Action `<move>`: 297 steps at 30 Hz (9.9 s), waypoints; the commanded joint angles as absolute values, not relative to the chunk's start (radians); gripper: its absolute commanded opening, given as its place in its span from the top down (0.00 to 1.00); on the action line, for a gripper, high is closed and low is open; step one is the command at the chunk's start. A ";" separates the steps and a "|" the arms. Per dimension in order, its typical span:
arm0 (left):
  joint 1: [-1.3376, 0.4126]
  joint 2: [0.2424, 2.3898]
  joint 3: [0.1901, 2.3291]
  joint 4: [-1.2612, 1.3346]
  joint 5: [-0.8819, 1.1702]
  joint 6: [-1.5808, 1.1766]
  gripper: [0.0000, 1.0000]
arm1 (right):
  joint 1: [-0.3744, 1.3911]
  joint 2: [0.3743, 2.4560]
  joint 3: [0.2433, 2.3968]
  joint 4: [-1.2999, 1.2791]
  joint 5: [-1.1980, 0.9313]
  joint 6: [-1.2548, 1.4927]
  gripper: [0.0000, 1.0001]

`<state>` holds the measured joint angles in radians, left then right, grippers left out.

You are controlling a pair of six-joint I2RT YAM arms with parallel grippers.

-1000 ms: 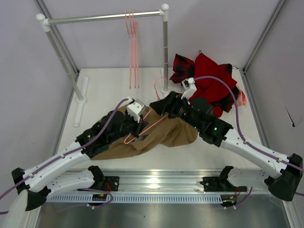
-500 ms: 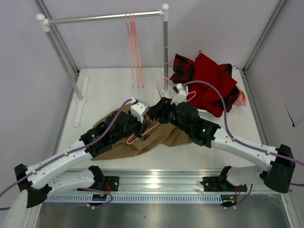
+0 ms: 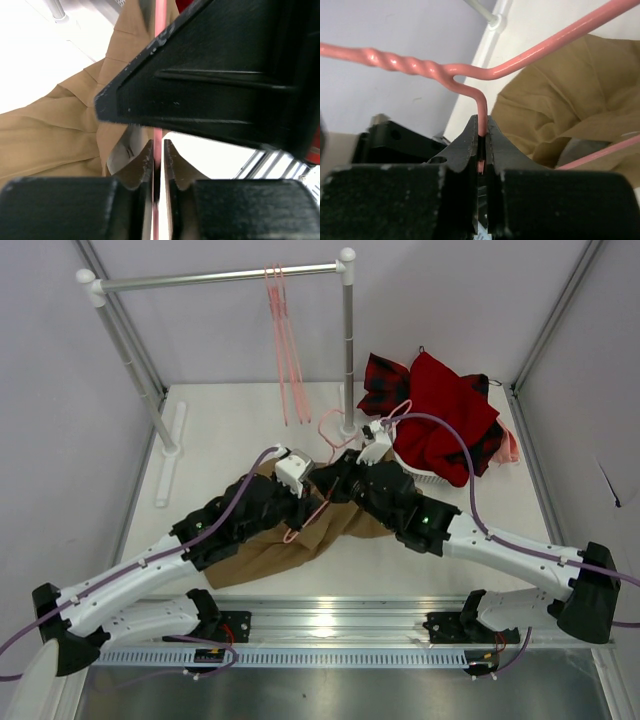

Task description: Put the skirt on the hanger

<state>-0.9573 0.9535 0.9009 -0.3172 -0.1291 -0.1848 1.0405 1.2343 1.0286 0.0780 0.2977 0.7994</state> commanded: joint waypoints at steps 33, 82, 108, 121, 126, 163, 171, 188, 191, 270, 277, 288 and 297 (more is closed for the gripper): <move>-0.957 1.103 0.825 -0.367 -0.269 -0.609 0.26 | 0.969 0.876 0.681 0.109 0.416 0.764 1.00; -1.281 0.784 0.549 -0.464 -0.439 -0.776 0.41 | 1.015 0.723 0.492 -0.037 0.641 0.968 1.00; -1.448 1.094 0.762 -0.115 -0.316 -0.555 0.69 | 1.022 0.785 0.564 -0.170 0.767 0.973 1.00; -1.465 1.357 0.802 -0.028 -0.422 -0.600 0.46 | 1.022 0.792 0.584 -0.088 0.784 0.939 1.00; -1.466 1.460 0.853 -0.044 -0.505 -0.629 0.47 | 1.022 0.782 0.580 -0.066 0.769 0.924 1.00; -1.442 1.485 0.671 0.109 -0.698 -0.833 0.50 | 1.022 0.810 0.630 -0.101 0.836 0.959 1.00; -1.445 1.267 0.471 0.339 -0.624 -0.763 0.48 | 1.020 0.825 0.637 -0.104 0.851 0.977 1.00; -1.480 1.421 0.669 0.164 -0.716 -0.821 0.53 | 1.022 0.833 0.658 -0.147 0.879 1.015 1.00; -1.505 1.382 0.695 0.137 -0.741 -0.799 0.53 | 1.022 0.842 0.660 -0.160 0.884 1.023 1.00; -1.469 1.435 0.600 0.488 -0.640 -0.723 0.36 | 1.003 0.824 0.704 -0.261 0.824 1.094 1.00; -1.480 1.137 0.578 0.213 -0.546 -0.523 0.34 | 0.989 0.818 0.701 -0.265 0.796 1.086 1.00; -1.261 0.998 0.581 0.242 -0.273 -0.238 0.40 | 0.994 0.793 0.660 -0.247 0.723 1.092 1.00; -1.247 1.293 0.758 0.278 -0.181 -0.114 0.45 | 0.997 0.765 0.660 -0.273 0.732 1.089 1.00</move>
